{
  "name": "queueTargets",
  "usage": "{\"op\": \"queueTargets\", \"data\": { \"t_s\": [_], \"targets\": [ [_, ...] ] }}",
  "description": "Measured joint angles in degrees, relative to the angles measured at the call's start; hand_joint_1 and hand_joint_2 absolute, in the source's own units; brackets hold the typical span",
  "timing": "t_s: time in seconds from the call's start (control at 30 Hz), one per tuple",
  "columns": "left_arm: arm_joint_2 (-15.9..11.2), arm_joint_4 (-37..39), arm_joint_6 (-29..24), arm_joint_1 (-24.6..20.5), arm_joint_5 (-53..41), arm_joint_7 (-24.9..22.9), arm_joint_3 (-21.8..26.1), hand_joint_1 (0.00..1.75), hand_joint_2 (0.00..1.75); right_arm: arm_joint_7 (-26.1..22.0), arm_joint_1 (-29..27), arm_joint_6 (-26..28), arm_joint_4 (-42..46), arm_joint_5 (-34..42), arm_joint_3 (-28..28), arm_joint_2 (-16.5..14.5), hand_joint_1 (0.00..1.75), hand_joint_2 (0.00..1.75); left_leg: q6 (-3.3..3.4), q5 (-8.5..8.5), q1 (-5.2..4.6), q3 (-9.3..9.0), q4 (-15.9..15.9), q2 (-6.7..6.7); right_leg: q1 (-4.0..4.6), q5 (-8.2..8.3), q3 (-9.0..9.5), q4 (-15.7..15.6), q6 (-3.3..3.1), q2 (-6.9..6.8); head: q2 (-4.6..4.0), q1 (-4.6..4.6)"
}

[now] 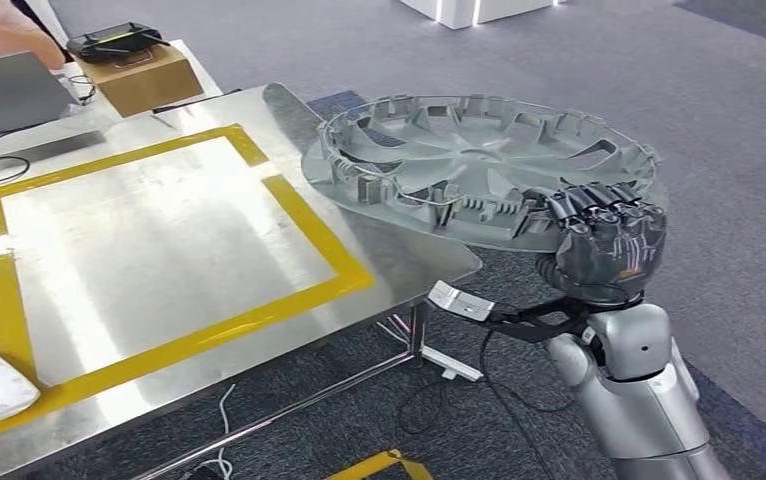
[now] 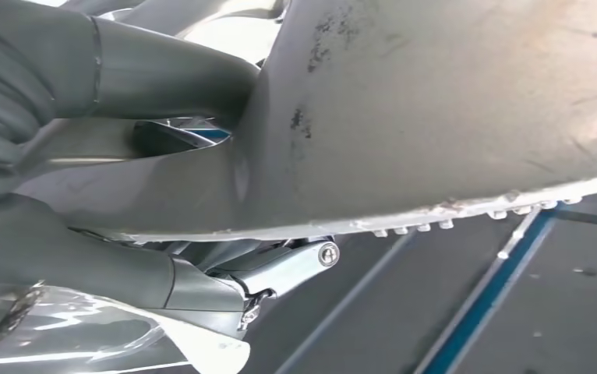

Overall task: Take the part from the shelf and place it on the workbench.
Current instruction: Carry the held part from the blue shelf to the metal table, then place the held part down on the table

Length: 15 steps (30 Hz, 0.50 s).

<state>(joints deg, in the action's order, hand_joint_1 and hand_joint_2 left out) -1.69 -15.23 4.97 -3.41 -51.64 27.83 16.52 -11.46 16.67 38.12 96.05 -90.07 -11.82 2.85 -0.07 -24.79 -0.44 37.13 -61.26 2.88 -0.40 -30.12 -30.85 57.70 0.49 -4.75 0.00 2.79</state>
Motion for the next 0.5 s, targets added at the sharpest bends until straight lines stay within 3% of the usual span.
{"op": "queueTargets", "data": {
  "t_s": [0.07,0.13,0.2,0.27,0.33,0.37,0.4,0.47,0.5],
  "targets": [
    [-0.1,0.0,0.0,-0.1,0.0,0.0,0.0,0.0,0.0,0.1,0.3,0.0,0.0,0.0,-0.1,0.1,1.75,1.75,0.65,-0.18,-0.57,-0.99,2.4,0.93,0.35,-0.36,0.16,-0.1,0.46,-1.25,-0.01,-0.09],
    [-0.1,0.0,0.0,0.1,0.0,0.0,0.0,0.0,0.0,0.1,0.5,0.0,0.0,0.0,-0.2,0.2,1.75,1.75,1.17,-0.17,-0.42,-1.03,2.9,-0.26,0.36,-0.8,0.34,-0.1,1.05,-1.89,-0.01,-0.13],
    [-0.1,0.1,0.0,0.1,0.0,0.0,-0.1,0.0,0.0,0.1,0.6,0.0,-0.1,0.0,-0.4,0.3,1.75,1.75,1.72,-0.05,0.01,-1.33,3.4,-1.57,0.07,-2.3,-0.6,2.1,1.6,0.65,0.0,-0.22],
    [-0.1,0.1,0.0,-0.1,0.0,0.0,-0.2,0.0,0.0,0.2,0.6,0.0,-0.2,0.0,-0.5,0.6,1.75,1.75,2.1,-0.04,0.3,-1.45,3.5,-2.97,-0.21,-5.29,-4.34,9.1,1.95,3.84,0.0,-0.46],
    [-0.1,0.1,0.0,-0.2,0.0,0.0,-0.3,0.0,0.0,0.2,0.5,0.0,-0.3,0.0,-0.6,0.9,1.75,1.75,2.24,-0.1,0.36,-1.51,3.4,-4.57,-0.27,-6.98,-8.6,15.8,2.22,4.58,0.0,-0.57],
    [-0.1,0.1,0.0,-0.2,0.0,0.0,-0.3,0.0,0.0,0.3,0.4,0.0,-0.4,0.0,-0.7,1.0,1.75,1.75,2.23,-0.13,0.39,-1.58,3.4,-5.4,-0.29,-6.21,-9.51,16.5,2.29,4.64,0.0,-0.57],
    [0.0,0.1,0.0,-0.1,0.0,0.0,-0.3,0.0,0.0,0.3,0.3,0.0,-0.5,0.0,-0.7,1.0,1.75,1.75,2.18,-0.19,0.45,-1.66,3.4,-6.26,-0.34,-4.39,-9.36,14.9,2.33,4.79,0.0,-0.56],
    [0.0,0.1,0.0,-0.1,0.0,0.0,-0.3,0.0,0.0,0.4,0.3,0.0,-0.6,0.0,-0.8,1.1,1.75,1.75,1.82,-0.4,0.58,-1.76,3.1,-7.9,-0.66,0.11,-6.65,7.6,2.35,6.59,0.0,-0.58],
    [0.0,0.1,0.0,-0.2,0.0,0.0,-0.3,0.0,0.0,0.4,0.4,0.0,-0.6,0.0,-0.9,1.2,1.75,1.75,1.53,-0.51,0.61,-1.63,2.8,-8.68,-0.88,1.39,-5.09,4.2,2.24,7.77,0.0,-0.59]
  ]
}}
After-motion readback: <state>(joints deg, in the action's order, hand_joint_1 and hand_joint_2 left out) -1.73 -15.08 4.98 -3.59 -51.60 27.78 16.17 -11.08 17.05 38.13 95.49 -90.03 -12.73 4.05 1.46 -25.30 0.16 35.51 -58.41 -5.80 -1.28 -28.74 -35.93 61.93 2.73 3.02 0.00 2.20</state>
